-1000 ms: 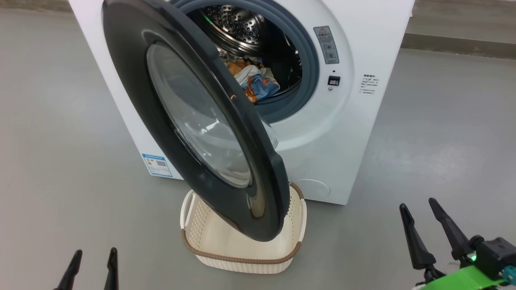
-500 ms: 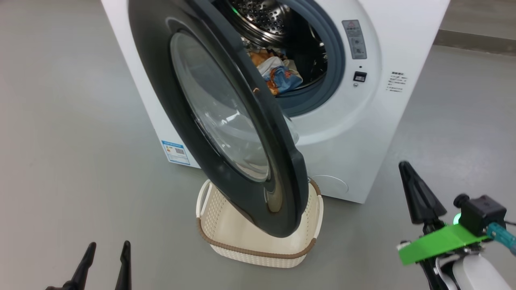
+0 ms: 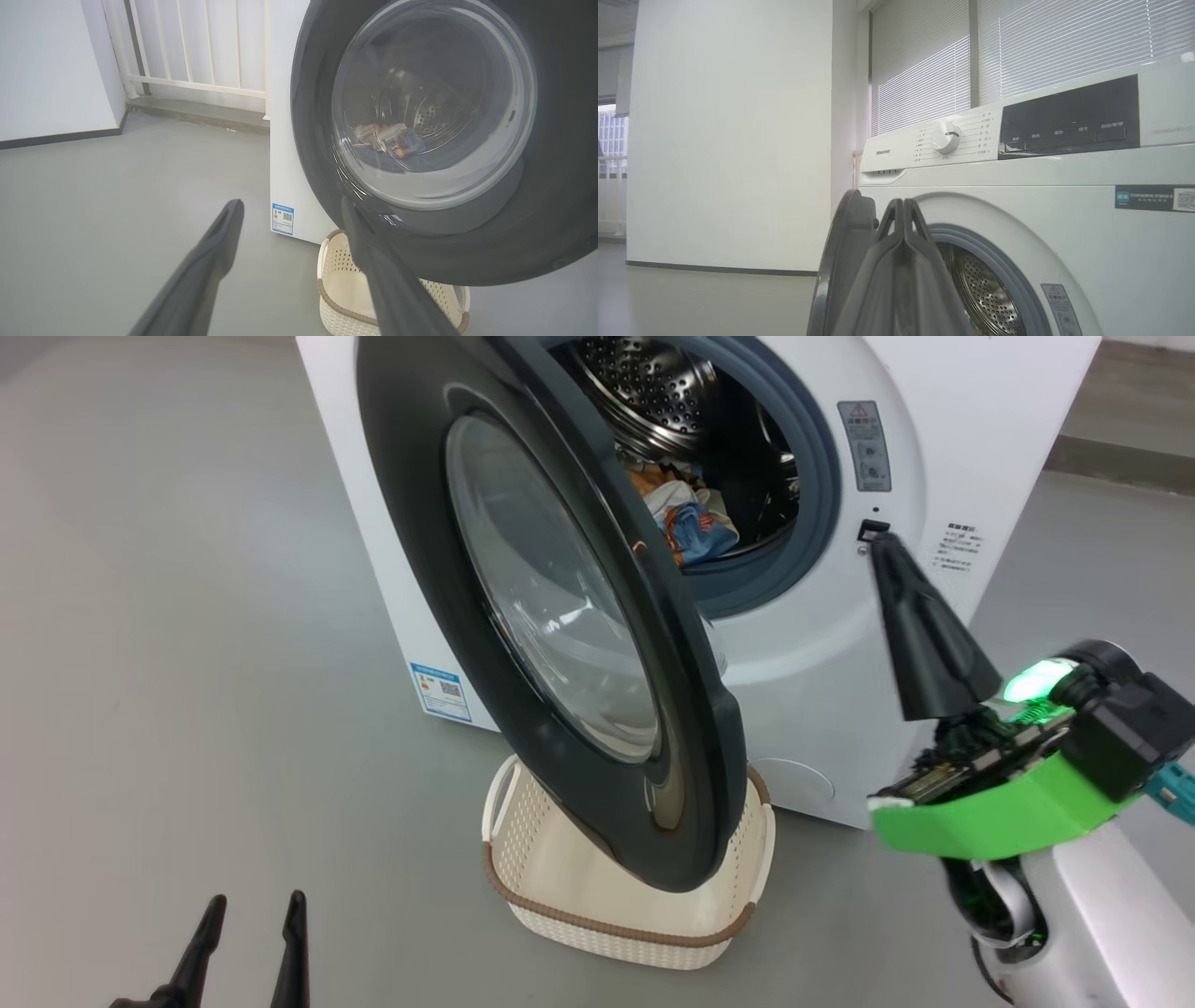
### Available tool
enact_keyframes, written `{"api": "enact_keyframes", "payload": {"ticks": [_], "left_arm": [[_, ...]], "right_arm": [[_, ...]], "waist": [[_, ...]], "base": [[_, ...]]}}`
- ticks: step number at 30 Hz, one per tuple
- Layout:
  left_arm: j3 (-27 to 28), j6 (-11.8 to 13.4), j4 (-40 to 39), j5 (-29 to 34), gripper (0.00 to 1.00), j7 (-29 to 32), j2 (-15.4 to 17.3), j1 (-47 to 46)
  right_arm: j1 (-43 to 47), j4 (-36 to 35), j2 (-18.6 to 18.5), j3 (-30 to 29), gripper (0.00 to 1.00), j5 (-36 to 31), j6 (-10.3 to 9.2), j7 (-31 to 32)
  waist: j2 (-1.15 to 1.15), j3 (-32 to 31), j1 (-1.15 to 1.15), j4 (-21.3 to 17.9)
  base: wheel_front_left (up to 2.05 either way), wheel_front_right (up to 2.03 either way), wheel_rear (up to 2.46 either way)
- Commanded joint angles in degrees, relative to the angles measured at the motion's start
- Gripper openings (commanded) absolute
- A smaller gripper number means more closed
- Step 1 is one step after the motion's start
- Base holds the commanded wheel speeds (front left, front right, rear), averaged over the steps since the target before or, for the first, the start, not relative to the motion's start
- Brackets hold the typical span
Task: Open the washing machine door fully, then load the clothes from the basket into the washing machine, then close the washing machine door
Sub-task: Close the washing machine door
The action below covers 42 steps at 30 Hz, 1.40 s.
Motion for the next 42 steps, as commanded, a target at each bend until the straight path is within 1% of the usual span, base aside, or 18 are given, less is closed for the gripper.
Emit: {"api": "enact_keyframes", "payload": {"ticks": [1, 6, 8, 9, 11, 16, 18, 20, 21, 23, 24, 26, 33, 42], "left_arm": [[1.7, 0.0, -1.9, 0.7, 1.0, -0.6, 0.4, -2.6], [1.7, 0.0, -2.3, 0.9, 1.0, -0.6, 0.3, -2.3], [1.6, 0.0, -2.3, 0.9, 1.0, -0.6, 0.2, -2.2], [1.6, 0.0, -2.3, 0.9, 1.0, -0.6, 0.2, -2.2], [1.6, 0.0, -2.4, 0.9, 1.0, -0.6, 0.2, -2.1], [1.5, 0.0, -2.6, 0.9, 1.0, -0.6, 0.0, -1.9], [1.5, 0.0, -2.6, 0.9, 1.0, -0.6, -0.1, -2.0], [1.6, 0.0, -2.6, 0.8, 1.0, -0.6, -0.2, -2.0], [1.6, 0.0, -2.6, 0.8, 1.0, -0.6, -0.2, -2.1], [1.6, 0.0, -2.5, 0.8, 1.0, -0.6, -0.3, -2.1], [1.7, 0.0, -2.6, 0.8, 1.0, -0.6, -0.3, -2.2], [1.7, 0.0, -2.6, 0.9, 1.0, -0.6, -0.4, -2.2], [1.7, 0.0, -2.5, 0.8, 1.0, -0.6, -0.6, -2.5], [1.4, 0.0, -2.4, 0.7, 1.0, -0.6, -0.8, -3.2]], "right_arm": [[-2.6, -3.0, 0.1, 2.7, 0.0, 0.8, 0.25, -0.4], [-3.4, -6.1, 1.3, 9.1, 0.0, 1.9, 0.25, -0.4], [-3.3, -6.3, 1.8, 12.1, 0.0, 2.3, 0.25, -0.4], [-3.3, -6.3, 1.8, 12.1, 0.0, 2.3, 0.25, -0.4], [-3.0, -5.9, 2.2, 15.2, 0.0, 2.6, 0.25, -0.4], [-1.3, -2.0, 3.2, 21.3, 0.0, 3.6, 0.25, -0.4], [0.0, 1.2, 3.5, 23.7, 0.0, 4.1, 0.25, -0.4], [0.6, 2.3, 3.6, 24.3, 0.0, 4.2, 0.25, -0.4], [1.7, 4.9, 3.6, 25.4, 0.0, 4.5, 0.25, -0.4], [2.2, 6.0, 3.6, 25.7, 0.0, 4.7, 0.25, -0.4], [3.1, 8.4, 3.6, 26.2, 0.0, 4.8, 0.25, -0.4], [3.9, 10.5, 3.8, 26.0, 0.0, 5.1, 0.25, -0.4], [4.7, 17.3, 4.3, 23.5, 0.0, 5.2, 0.25, -0.4], [3.8, 22.0, 5.2, 21.2, 0.0, 5.2, 0.25, -0.4]], "waist": [[0.0, -0.4, 0.0, 0.6], [0.0, -1.0, 0.0, 1.5], [0.0, -1.1, 0.0, 1.9], [0.0, -1.1, 0.0, 1.9], [0.0, -1.2, 0.0, 2.1], [0.0, -0.9, 0.0, 3.0], [0.0, -0.7, 0.0, 3.5], [0.0, -0.6, 0.0, 3.7], [0.0, -0.4, 0.0, 4.0], [0.0, -0.4, 0.0, 4.1], [0.0, -0.2, 0.0, 4.3], [0.0, -0.1, 0.0, 4.4], [0.0, 0.6, 0.0, 4.5], [0.0, 1.2, 0.0, 4.6]], "base": [[0.0, 0.0, 0.0], [0.0, 0.0, 0.0], [0.0, 0.0, 0.0], [0.0, 0.0, 0.0], [0.0, 0.0, 0.0], [0.0, 0.0, 0.0], [0.0, 0.0, 0.0], [0.0, 0.0, 0.0], [0.0, 0.0, 0.0], [0.0, 0.0, 0.0], [0.0, 0.0, 0.0], [0.0, 0.0, 0.0], [0.0, 0.0, 0.0], [0.0, 0.0, 0.0]]}}
